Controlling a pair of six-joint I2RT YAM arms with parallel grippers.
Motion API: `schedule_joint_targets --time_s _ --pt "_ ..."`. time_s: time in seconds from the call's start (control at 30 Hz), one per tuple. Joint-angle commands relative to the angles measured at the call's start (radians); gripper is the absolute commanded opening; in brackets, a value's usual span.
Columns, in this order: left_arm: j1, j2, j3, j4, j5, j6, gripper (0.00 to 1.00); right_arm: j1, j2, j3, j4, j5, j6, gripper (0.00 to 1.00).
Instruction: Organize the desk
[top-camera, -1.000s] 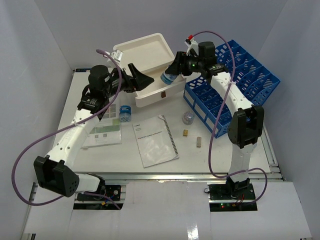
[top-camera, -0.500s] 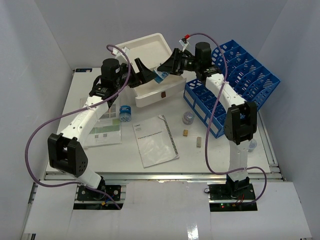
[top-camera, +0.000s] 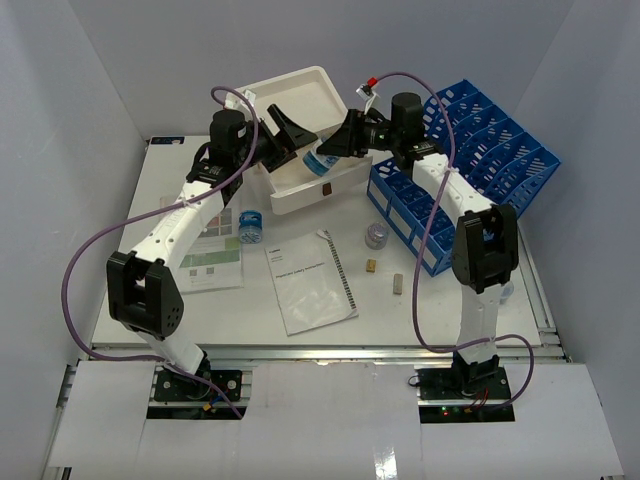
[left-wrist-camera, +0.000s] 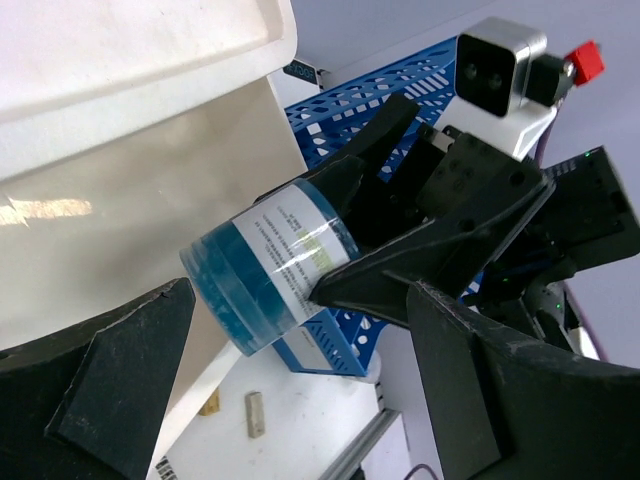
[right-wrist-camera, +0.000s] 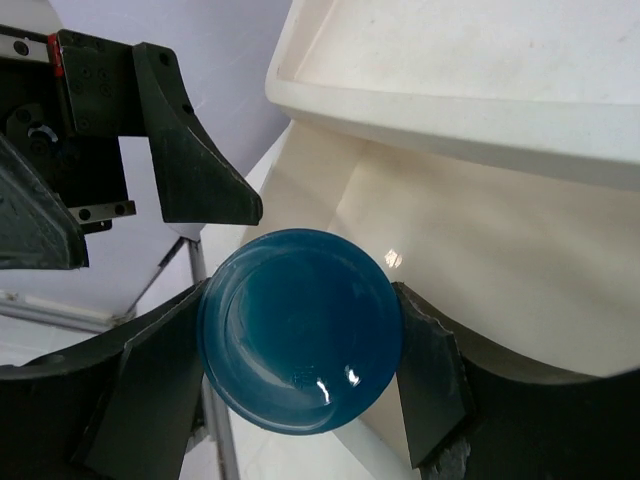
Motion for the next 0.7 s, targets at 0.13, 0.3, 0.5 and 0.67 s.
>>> schedule_joint_targets --time_s 0.13,0.3,0.5,0.67 --pt "0.003 -0.014 0.011 0.048 0.062 -0.123 0.98 0.008 -0.147 -0.074 0.195 -0.023 -0.222 0.27" --pt "0.003 0.0 0.0 0.042 0.101 -0.127 0.98 0.021 -0.165 -0.089 0.231 -0.024 -0.255 0.27" --pt "0.003 0.014 0.002 0.052 0.128 -0.143 0.98 0.063 -0.182 -0.102 0.199 0.007 -0.346 0.27" --pt "0.003 0.009 0.001 0.061 0.137 -0.146 0.98 0.089 -0.197 -0.101 0.142 0.045 -0.44 0.28"
